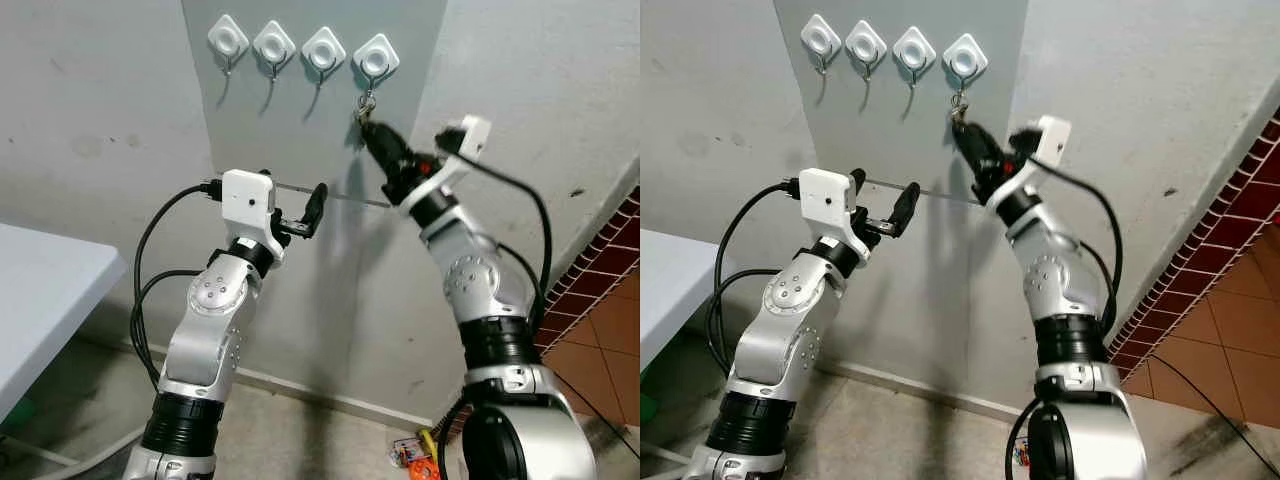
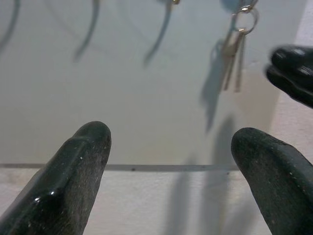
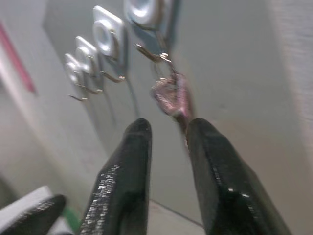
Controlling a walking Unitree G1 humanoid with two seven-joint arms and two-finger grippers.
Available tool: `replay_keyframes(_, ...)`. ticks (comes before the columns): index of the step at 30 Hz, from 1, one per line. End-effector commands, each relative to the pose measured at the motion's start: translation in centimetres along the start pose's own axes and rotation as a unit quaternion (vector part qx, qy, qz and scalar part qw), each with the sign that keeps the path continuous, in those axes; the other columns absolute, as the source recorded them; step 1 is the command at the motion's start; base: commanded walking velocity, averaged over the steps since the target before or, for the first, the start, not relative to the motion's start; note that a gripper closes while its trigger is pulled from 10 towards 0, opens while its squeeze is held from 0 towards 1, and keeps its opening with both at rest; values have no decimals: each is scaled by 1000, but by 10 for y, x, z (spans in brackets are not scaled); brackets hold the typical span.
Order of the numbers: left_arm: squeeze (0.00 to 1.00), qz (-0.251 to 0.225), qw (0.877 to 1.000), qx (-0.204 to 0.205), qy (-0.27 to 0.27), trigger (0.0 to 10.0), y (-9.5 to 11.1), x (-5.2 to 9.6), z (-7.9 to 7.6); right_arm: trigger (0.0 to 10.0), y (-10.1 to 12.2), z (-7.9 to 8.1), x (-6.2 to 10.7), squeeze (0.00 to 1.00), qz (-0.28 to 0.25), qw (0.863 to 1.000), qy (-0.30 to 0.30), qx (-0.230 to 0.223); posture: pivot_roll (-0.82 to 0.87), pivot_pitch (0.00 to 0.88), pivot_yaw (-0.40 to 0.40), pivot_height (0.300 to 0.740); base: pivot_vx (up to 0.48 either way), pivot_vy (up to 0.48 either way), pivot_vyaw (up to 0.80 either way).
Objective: Hang keys on a hook
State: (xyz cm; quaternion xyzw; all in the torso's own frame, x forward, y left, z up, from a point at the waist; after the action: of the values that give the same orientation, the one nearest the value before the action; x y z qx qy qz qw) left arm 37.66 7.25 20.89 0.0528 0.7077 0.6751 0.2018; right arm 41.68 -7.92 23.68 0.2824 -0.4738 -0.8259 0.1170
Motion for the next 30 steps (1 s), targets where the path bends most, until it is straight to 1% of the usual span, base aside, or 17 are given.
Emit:
replay_keyframes(1, 0, 18, 1000, 1, 13, 10000, -12, 2, 5, 10000, -3, -3, 8, 1000, -10, 1000, -13, 26, -13, 0, -11, 732, 0, 0, 0)
replay_keyframes(5, 0, 69, 997, -10, 35, 10000, -50, 9, 15, 10000, -40, -29, 37, 1000, 25, 995, -81, 56, -25, 0, -2, 732, 0, 0, 0)
replay_keyframes(8, 0, 82, 995, -12, 51, 10000, -66, 15, 21, 10000, -61, -39, 53, 1000, 54, 991, -100, 65, -29, 0, 1, 732, 0, 0, 0)
replay_keyframes(11, 0, 145, 987, -13, 70, 10000, -112, 32, 32, 10000, -102, -65, 95, 1000, 108, 980, -153, 61, -36, 0, 7, 732, 0, 0, 0)
replay_keyframes(12, 0, 194, 978, -22, 79, 10000, -142, 46, 37, 10000, -121, -78, 121, 1000, 136, 972, -183, 60, -37, 0, 9, 732, 0, 0, 0)
replay_keyframes(13, 0, 194, 978, -22, 79, 10000, -142, 46, 37, 10000, -121, -78, 121, 1000, 136, 972, -183, 60, -37, 0, 9, 732, 0, 0, 0)
replay_keyframes(15, 0, 255, 963, -17, 89, 10000, -179, 69, 42, 10000, -148, -94, 157, 1000, 193, 951, -230, 71, -45, 0, 15, 732, 0, 0, 0)
replay_keyframes(16, 0, 255, 963, -17, 89, 10000, -179, 69, 42, 10000, -148, -94, 157, 1000, 193, 951, -230, 71, -45, 0, 15, 732, 0, 0, 0)
replay_keyframes(19, 0, 309, 949, -13, 66, 10000, -212, 99, 35, 10000, -171, -113, 204, 1000, 253, 916, -297, 89, -51, 0, 25, 732, 0, 0, 0)
replay_keyframes(21, 0, 364, 929, 0, 63, 10000, -237, 125, 33, 10000, -185, -121, 240, 1000, 296, 888, -339, 96, -54, 0, 31, 732, 0, 0, 0)
replay_keyframes(22, 0, 364, 929, 0, 63, 10000, -237, 125, 33, 10000, -185, -121, 240, 1000, 296, 888, -339, 96, -54, 0, 31, 732, 0, 0, 0)
replay_keyframes(23, 0, 382, 922, 3, 69, 10000, -244, 134, 33, 10000, -192, -121, 251, 1000, 311, 881, -346, 92, -63, 0, 35, 732, 0, 0, 0)
replay_keyframes(24, 0, 395, 916, -1, 67, 10000, -250, 142, 32, 10000, -199, -121, 266, 1000, 337, 865, -358, 102, -68, 0, 39, 732, 0, 0, 0)
replay_keyframes(26, 0, 415, 906, 16, 78, 10000, -258, 155, 31, 10000, -211, -117, 285, 1000, 370, 852, -358, 98, -72, 0, 44, 732, 0, 0, 0)
replay_keyframes(27, 0, 429, 898, 30, 93, 10000, -263, 164, 32, 10000, -216, -116, 299, 1000, 389, 837, -372, 98, -75, 0, 48, 732, 0, 0, 0)
replay_keyframes(28, 0, 429, 898, 30, 93, 10000, -263, 164, 32, 10000, -216, -116, 299, 1000, 389, 837, -372, 98, -75, 0, 48, 732, 0, 0, 0)
replay_keyframes(30, 0, 452, 888, 19, 85, 10000, -271, 177, 30, 10000, -224, -113, 317, 1000, 418, 818, -382, 100, -90, 0, 58, 732, 0, 0, 0)
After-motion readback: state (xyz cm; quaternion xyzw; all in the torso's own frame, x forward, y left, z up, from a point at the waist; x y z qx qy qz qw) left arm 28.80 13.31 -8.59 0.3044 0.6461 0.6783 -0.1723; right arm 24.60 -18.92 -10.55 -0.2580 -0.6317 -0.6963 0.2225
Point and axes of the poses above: a point about 5 cm out from each wrist's last joint towards the gripper, its own x axis pointing back from the gripper into the wrist, its own y axis along the axis of the wrist's last joint, z = x × y, the point moved 6 cm from there along -x, pointing out of the wrist towards the gripper, and after that the axes turned 1 degree about -x, right-handed, at the moved point
